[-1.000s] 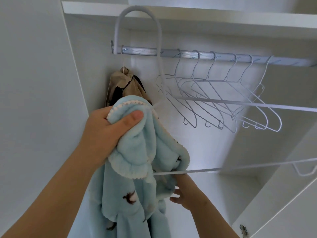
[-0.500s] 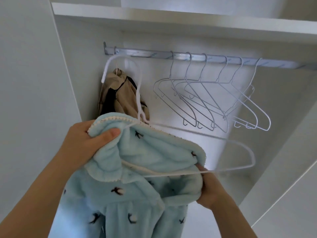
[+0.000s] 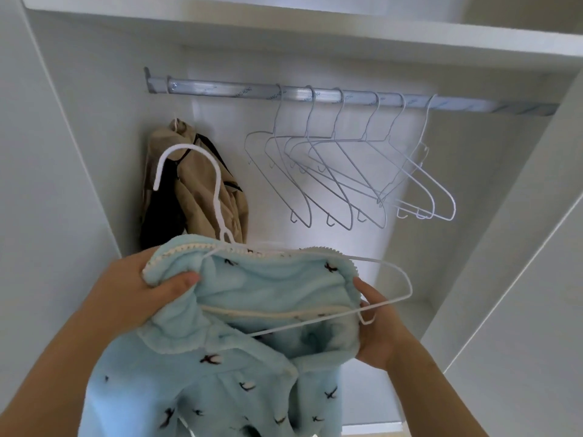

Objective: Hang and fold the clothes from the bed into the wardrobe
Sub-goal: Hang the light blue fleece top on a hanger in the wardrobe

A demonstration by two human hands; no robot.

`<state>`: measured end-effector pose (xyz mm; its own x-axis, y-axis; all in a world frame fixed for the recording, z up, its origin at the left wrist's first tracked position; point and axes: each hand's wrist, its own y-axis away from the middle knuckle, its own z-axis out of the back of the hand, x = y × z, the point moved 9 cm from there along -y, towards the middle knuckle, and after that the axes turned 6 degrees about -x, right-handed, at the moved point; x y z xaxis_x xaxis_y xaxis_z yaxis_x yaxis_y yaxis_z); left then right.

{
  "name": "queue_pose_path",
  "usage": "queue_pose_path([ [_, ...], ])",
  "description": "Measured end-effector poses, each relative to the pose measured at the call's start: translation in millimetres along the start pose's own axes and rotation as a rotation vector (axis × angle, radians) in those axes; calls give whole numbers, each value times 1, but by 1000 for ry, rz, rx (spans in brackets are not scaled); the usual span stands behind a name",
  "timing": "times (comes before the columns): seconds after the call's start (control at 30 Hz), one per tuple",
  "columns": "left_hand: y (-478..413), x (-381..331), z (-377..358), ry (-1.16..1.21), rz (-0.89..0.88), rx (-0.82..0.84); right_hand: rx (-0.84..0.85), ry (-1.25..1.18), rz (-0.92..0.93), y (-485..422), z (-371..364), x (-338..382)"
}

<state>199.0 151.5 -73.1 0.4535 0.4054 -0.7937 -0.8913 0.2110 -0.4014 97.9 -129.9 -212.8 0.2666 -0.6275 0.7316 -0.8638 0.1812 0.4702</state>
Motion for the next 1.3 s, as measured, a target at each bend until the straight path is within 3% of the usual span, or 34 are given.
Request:
queue_pose_path([
  [0.13, 8, -8, -29, 145, -9, 5, -56, 32, -16, -4, -1, -11],
  [0.47, 0, 0, -10, 180, 90, -90, -233, 236, -93, -4, 34, -8],
  [0.57, -5, 3, 4, 186, 95, -109, -220, 145, -135, -3, 38, -3],
  [0.7, -2, 6, -1, 101, 110, -1, -184, 33, -112, -8, 44, 12],
  [0.87, 3, 7, -27, -2, 96, 127, -61, 134, -104, 0, 30, 18],
  [0.97, 6, 3, -38, -58, 46, 143, -165, 179, -89, 2, 39, 13],
  [1.07, 10, -1, -42, -56, 29, 143, -379, 240, -37, 8, 57, 18],
  [1.3, 13, 0, -58, -91, 77, 381, -788, 617, 415, 21, 74, 64],
])
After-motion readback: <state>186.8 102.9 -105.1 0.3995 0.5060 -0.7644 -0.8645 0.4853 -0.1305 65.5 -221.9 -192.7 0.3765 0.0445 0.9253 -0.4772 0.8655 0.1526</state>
